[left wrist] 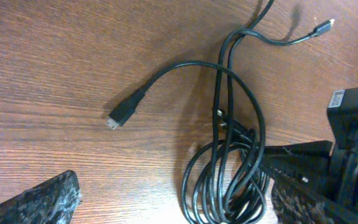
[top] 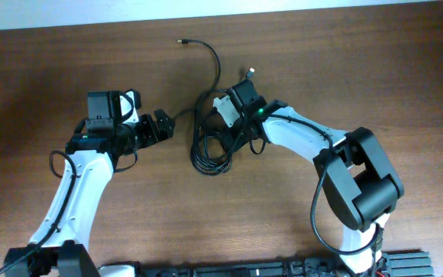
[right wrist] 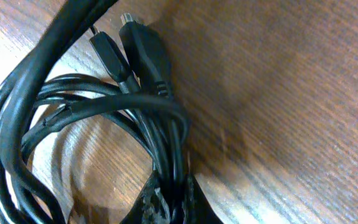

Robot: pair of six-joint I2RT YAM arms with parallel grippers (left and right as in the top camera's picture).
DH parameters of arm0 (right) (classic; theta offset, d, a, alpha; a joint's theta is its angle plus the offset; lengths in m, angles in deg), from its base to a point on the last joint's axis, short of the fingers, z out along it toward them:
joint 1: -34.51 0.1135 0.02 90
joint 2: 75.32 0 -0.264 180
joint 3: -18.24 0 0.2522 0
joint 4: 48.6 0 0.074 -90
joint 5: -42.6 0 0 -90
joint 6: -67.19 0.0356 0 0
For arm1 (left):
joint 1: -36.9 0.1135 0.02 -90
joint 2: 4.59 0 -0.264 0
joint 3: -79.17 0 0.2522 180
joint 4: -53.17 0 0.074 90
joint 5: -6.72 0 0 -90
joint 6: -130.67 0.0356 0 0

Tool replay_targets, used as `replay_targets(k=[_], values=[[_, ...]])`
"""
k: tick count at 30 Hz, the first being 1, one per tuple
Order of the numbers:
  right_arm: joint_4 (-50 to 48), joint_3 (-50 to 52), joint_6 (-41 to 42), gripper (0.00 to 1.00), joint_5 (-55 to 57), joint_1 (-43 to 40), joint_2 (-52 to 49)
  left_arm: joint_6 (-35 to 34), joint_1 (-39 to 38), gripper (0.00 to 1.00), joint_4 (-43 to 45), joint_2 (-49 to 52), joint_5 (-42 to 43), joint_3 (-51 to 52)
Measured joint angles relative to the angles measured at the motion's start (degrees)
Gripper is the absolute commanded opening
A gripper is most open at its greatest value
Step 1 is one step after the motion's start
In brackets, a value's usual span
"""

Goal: Untangle cables

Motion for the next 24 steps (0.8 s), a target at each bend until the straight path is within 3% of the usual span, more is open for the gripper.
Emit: replay_targets(k=[2, 6, 9, 11, 12, 16, 19, 21, 22, 24], values=[[5.6, -1.3, -1.0, 0.04, 0.4, -0.5, 2.6, -0.7, 0.0, 0.99, 2.7, 0.0, 5.0, 0.0], [12.2, -2.5, -8.5, 0.04, 6.4, 2.6, 19.7, -2.8, 0.0, 0.99, 22.3, 0.1, 17.6, 0.1], [13.5, -2.6, -11.8, 0.04, 15.6, 11.0, 24.4, -4.2, -1.6, 1.00, 23.2, 0.1, 19.3, 0.1], [11.8, -2.6, -12.0, 0.04, 23.3, 13.5, 25.3, -4.5, -4.6, 0.88, 20.3, 1.1, 19.7, -0.1], [11.3, -2.6, -11.9, 0.04, 25.1, 13.5, 26.0, -4.8, -5.5, 0.88, 17.4, 3.3, 19.7, -0.3], [3.4, -2.6, -0.9, 0.04, 38.4, 11.7, 28.0, -5.2, -5.9, 0.89, 8.9, 9.5, 18.8, -0.6], [-0.3, -2.6, 9.6, 0.04, 41.0, 10.6, 28.2, -5.2, -5.9, 0.86, 7.7, 9.5, 19.7, -0.6], [-2.4, -2.6, 12.2, 0.04, 41.0, 10.6, 28.2, -3.0, -5.9, 0.84, 7.6, 9.5, 22.5, -0.6], [-3.4, -2.6, 12.9, 0.04, 41.0, 10.6, 28.3, -0.2, -5.9, 0.96, 7.6, 9.5, 24.9, -0.6], [-4.1, -2.6, 17.0, 0.04, 40.0, 9.8, 28.3, 6.4, -5.5, 0.99, 7.5, 9.5, 29.6, -0.6]])
